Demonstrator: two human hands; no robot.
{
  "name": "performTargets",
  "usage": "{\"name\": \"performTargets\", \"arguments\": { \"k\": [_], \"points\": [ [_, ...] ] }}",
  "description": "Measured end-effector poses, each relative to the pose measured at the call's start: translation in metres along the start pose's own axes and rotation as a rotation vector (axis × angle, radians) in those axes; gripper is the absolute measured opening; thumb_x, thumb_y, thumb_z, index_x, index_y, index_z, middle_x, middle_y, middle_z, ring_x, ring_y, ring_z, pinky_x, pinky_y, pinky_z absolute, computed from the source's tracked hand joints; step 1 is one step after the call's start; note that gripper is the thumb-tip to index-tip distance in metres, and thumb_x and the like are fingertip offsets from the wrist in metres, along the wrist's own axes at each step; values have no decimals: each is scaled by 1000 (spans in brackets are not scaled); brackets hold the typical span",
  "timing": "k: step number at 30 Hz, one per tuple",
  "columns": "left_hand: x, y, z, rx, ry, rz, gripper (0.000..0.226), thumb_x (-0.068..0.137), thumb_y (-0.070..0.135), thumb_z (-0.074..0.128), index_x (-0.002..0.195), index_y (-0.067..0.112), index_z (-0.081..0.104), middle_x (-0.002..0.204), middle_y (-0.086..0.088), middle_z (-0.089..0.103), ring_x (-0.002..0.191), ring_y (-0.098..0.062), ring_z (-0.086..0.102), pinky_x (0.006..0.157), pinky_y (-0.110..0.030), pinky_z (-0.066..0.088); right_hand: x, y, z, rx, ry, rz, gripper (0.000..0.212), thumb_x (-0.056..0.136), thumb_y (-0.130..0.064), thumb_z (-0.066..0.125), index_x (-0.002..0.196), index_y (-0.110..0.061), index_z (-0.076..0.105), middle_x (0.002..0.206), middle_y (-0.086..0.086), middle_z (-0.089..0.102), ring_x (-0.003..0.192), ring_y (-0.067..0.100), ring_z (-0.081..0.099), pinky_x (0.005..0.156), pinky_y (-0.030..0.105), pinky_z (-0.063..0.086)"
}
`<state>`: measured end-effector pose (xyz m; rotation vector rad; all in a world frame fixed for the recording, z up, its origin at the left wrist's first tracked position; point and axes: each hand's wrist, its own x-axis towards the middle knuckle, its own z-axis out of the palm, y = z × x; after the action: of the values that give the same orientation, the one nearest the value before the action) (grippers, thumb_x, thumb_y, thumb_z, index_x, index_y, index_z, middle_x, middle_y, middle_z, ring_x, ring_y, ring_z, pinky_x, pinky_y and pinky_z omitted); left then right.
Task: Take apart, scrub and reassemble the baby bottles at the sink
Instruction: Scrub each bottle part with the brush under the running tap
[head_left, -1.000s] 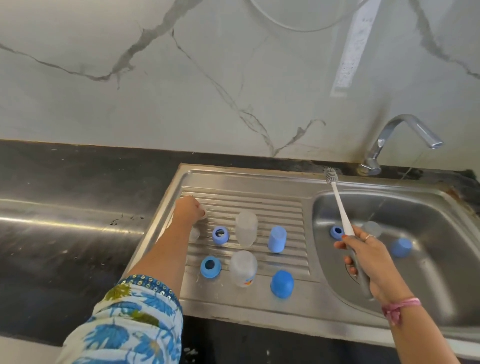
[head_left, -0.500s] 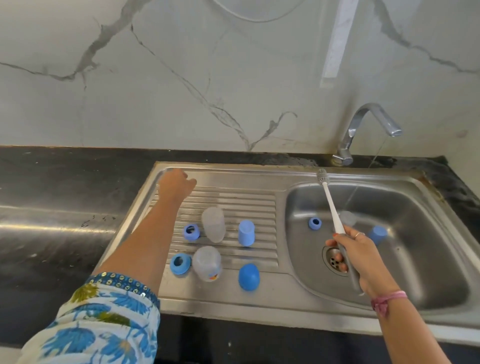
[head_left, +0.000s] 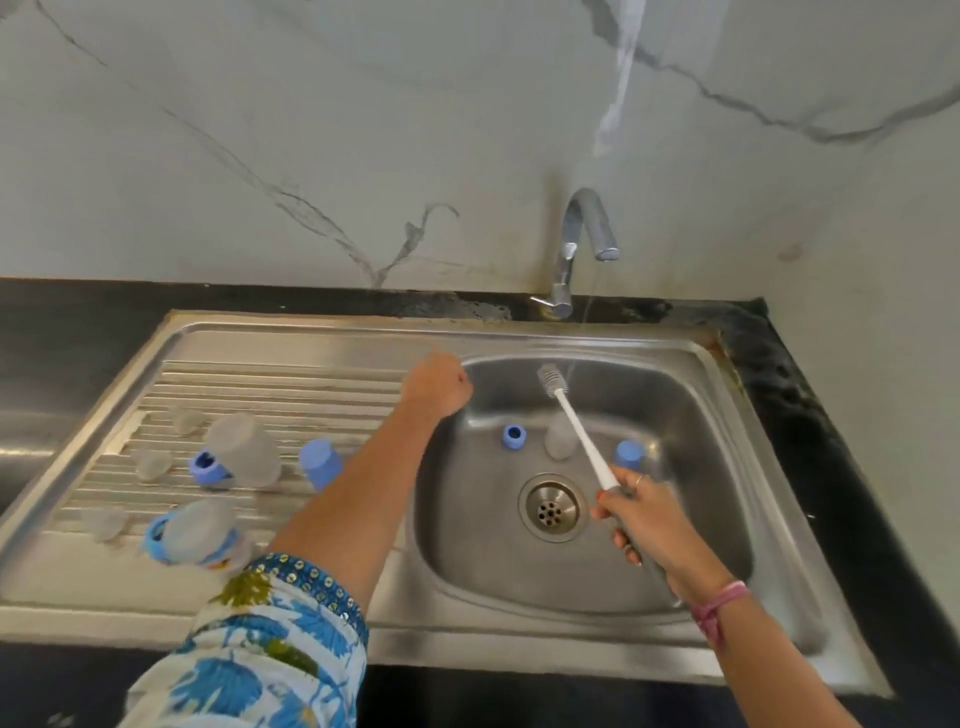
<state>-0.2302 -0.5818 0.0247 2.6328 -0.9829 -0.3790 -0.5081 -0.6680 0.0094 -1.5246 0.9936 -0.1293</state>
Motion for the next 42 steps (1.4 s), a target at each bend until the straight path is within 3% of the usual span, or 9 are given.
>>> {"name": "performTargets", "arguments": {
  "k": [4,10,15,24,32,34,37,39,42],
  "points": [
    [8,24,58,77,-213,38,30,92,16,53,115,4,67,120,-15,62,112,-32,58,97,-42,47,8,12,-22,-138,-69,-22,28,95,-11,49,115,-29,57,75,-1,65,43,9,44,38,21,33],
    [22,37,117,365,-462,105,46,93,21,52,139,13,48,142,-10,40,132,-29,41,105,-42,39,24,21,-45,-80,-101,-15,30,95,-15,54,109,-41,56,77,0,68,46,8,44,41,21,36],
    [40,37,155,432,-589,115,44,93,18,49,135,5,45,145,-13,36,131,-34,37,107,-45,37,46,23,-57,-71,-123,-20,32,96,-16,55,110,-45,54,81,7,69,45,6,44,42,20,37],
    [55,38,185,320,-461,1,44,98,19,44,141,11,41,149,-7,28,131,-32,34,105,-46,37,68,31,-67,-77,-133,4,33,96,-20,56,113,-48,53,81,0,70,48,4,44,45,21,38],
    [56,22,191,235,-292,-193,35,96,8,41,127,16,54,135,-6,50,128,-33,36,101,-37,39,64,44,-77,-96,-110,23,31,96,-25,57,124,-39,53,79,-1,69,45,3,43,45,19,38],
    [55,24,187,14,-141,-277,23,95,12,46,111,17,61,122,-5,61,121,-31,44,100,-36,36,60,46,-77,-100,-100,1,31,96,-29,57,123,-41,54,78,-1,68,48,6,43,48,22,39],
    [57,42,162,-807,40,-504,10,93,13,56,103,14,59,100,-8,65,95,-24,58,82,-29,44,54,48,-75,-175,-71,-28,29,95,-36,56,121,-50,53,79,-2,67,57,8,47,56,25,43],
    [56,59,143,-1338,-20,-592,10,93,14,56,102,12,60,91,-7,64,82,-21,61,67,-28,51,51,49,-74,-208,-52,-34,30,95,-37,56,123,-49,53,79,-4,67,60,6,50,59,24,45],
    [54,79,120,-1762,-203,-595,13,93,15,58,99,7,65,90,-12,70,85,-25,67,73,-38,59,45,47,-75,-267,-11,-75,32,94,-39,56,120,-56,51,76,-6,66,63,7,56,60,23,50]
  ]
}}
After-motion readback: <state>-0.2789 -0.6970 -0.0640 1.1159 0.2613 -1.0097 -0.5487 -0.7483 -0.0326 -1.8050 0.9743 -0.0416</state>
